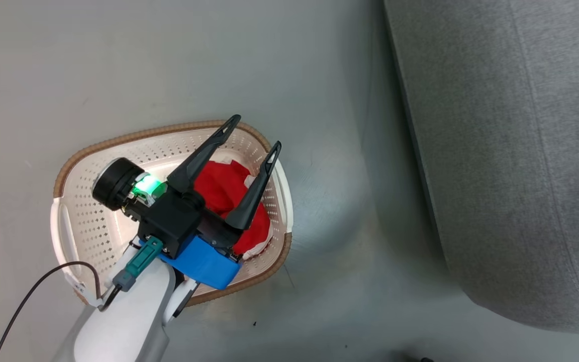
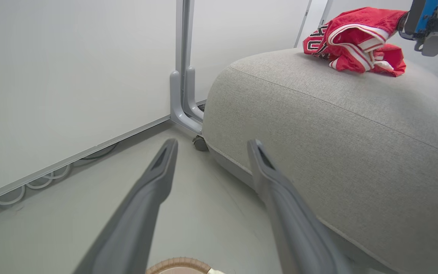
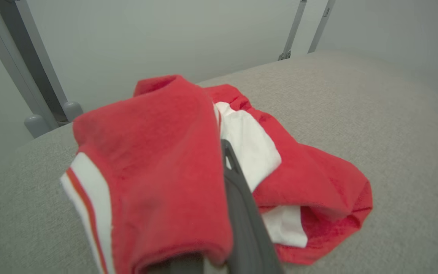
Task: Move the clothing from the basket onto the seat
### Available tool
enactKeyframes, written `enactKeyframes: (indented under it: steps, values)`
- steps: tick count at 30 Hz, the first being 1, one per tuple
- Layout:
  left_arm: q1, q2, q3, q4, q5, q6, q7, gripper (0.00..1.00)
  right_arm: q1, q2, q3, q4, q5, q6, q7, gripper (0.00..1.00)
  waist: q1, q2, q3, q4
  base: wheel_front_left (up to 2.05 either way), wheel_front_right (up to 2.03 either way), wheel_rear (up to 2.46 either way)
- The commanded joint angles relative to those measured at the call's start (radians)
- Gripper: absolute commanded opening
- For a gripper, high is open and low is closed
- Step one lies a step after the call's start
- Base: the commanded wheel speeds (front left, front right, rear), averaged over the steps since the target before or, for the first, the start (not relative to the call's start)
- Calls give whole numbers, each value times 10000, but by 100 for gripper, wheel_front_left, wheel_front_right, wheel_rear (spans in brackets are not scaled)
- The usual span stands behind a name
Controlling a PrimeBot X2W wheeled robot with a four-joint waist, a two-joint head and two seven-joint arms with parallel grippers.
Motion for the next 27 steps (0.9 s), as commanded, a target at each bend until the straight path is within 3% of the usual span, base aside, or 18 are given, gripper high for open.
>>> enactKeyframes:
  steps: [1,5,6,7,8,9,18,27]
  values:
    - [-108,76,45,11,12,-45,-30,100,146,29,-64,157,-115,-10,-132,0,-2,0,85,81,0,0,0]
    - [-61,82,110,79,-22,-45,-30,100,152,62,-136,604,-264,-10,-452,0,-2,0,-5,67,0,0,0]
    - [-33,71,142,104,-31,-45,-30,100,152,62,-122,695,-309,-10,-500,6,-2,0,-67,57,0,0,0]
    - [2,49,183,118,-40,-45,-30,100,156,50,-85,738,-380,-10,-619,33,-2,0,-133,46,0,0,0]
    - [43,20,233,137,-53,-45,-30,100,167,60,-32,781,-441,-10,-705,93,-2,0,-212,30,0,0,0]
    - [89,-22,273,157,-66,-45,-30,100,197,108,8,830,-481,-10,-785,100,-2,0,-301,18,0,0,0]
    - [885,-558,950,318,-262,9,-30,100,1149,610,525,645,-944,-10,-1336,100,-2,0,-1830,69,0,0,0]
    - [2514,-1015,2098,489,-411,23,-30,100,3211,1496,2133,-481,-1416,-10,-1443,100,-2,0,-3872,396,0,0,0]
